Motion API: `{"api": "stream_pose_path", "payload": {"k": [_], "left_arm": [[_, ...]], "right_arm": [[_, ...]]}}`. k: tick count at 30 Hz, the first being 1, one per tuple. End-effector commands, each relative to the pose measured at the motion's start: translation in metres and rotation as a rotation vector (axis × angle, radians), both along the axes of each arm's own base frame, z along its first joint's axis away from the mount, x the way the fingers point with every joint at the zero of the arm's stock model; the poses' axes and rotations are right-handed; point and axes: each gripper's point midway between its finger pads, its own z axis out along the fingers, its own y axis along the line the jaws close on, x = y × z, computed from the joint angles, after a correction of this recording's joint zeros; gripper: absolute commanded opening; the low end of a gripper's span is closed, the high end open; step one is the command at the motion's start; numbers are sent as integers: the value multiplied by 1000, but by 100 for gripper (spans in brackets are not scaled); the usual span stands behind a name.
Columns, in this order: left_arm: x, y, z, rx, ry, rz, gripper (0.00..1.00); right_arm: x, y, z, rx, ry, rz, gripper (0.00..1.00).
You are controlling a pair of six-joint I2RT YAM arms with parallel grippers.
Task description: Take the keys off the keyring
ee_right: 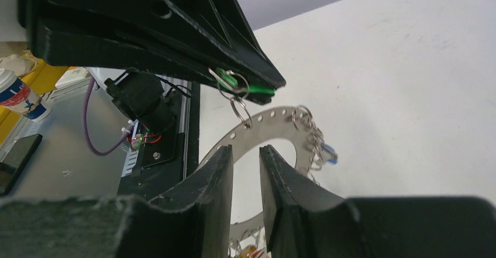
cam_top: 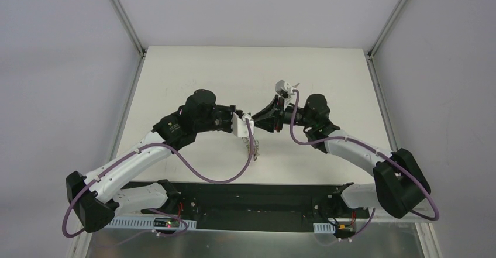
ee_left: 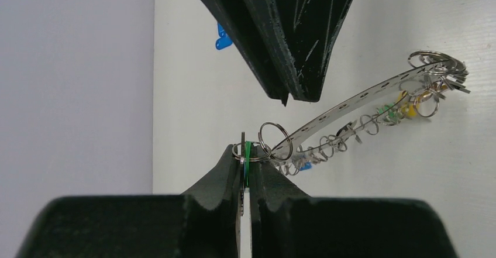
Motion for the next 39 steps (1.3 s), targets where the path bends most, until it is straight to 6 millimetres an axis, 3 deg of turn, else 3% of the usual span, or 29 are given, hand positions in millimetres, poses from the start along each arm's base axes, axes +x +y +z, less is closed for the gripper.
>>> {"api": "stream_pose_path", "payload": {"k": [1,18,32,39], "left_arm": [[-8,-11,26,-92,-45,-57,0],[-11,-14,29,-110,-33,-68,0],[8,-6,19,-80,-78,3,0],[9,-4,18,-79,-84,6,0]], "right_arm": [[-10,7,46,107,-168,97,30],[-14,28,47,94,-173,163,29],[19,13,34,45,-164,67,35],[18,23,35,47,-158,147,36]]}}
